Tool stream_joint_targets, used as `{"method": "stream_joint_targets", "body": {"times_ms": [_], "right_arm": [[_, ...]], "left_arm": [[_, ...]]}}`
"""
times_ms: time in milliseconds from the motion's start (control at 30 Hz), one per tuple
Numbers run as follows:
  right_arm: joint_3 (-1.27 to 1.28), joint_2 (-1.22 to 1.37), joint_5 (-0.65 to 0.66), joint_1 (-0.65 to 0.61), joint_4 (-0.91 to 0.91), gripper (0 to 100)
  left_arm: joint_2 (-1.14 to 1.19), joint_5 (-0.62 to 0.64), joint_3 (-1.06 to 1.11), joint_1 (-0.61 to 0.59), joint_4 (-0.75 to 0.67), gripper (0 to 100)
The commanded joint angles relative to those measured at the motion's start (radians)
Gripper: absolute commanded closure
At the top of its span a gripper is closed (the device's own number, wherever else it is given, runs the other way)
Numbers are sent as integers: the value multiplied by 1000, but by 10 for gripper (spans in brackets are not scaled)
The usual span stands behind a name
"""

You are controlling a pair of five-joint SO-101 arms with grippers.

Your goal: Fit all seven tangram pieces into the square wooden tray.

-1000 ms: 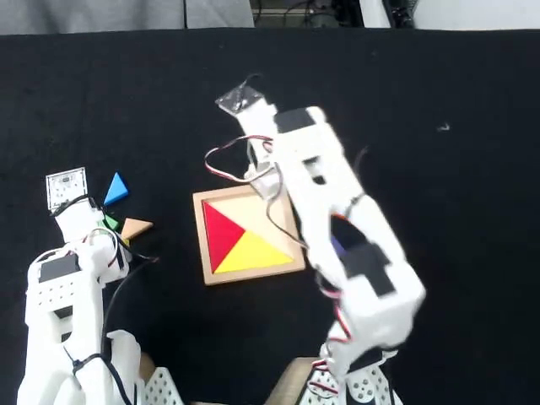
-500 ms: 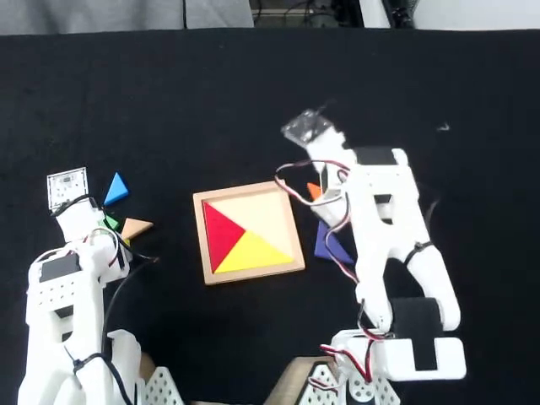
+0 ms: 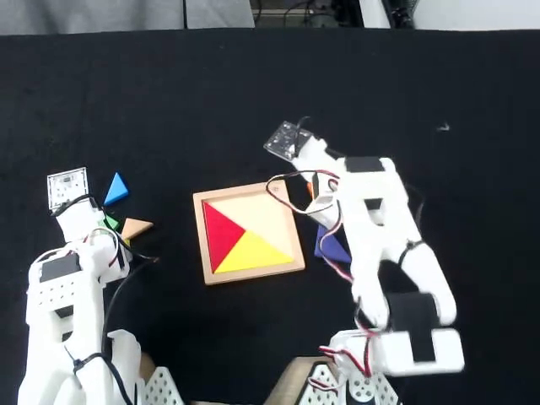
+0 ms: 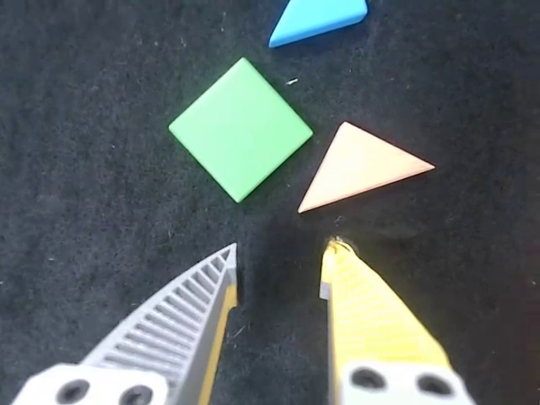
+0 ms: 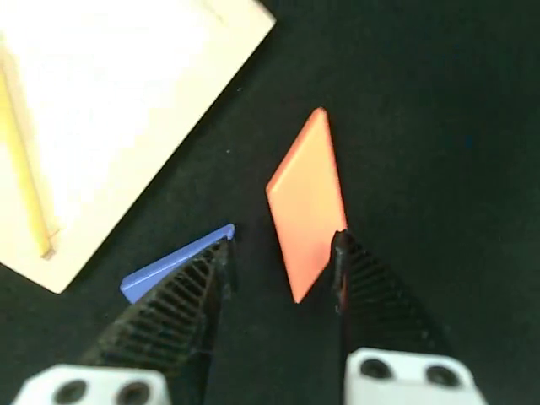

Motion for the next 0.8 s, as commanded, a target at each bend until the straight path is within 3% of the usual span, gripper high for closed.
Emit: {"method": "stream_joint_targets", "body": {"times_ms": [0,600,767], "right_arm": [[-111,76,6,2,-9,804],[-140,242,43,6,-64,806],[-196,269,44,11,-43,878]], "left_arm": [[-15,-5,-5,13,-20,831],[-17,-5,-5,13,-20,831],[-17,-5,-5,13,-20,831]]}}
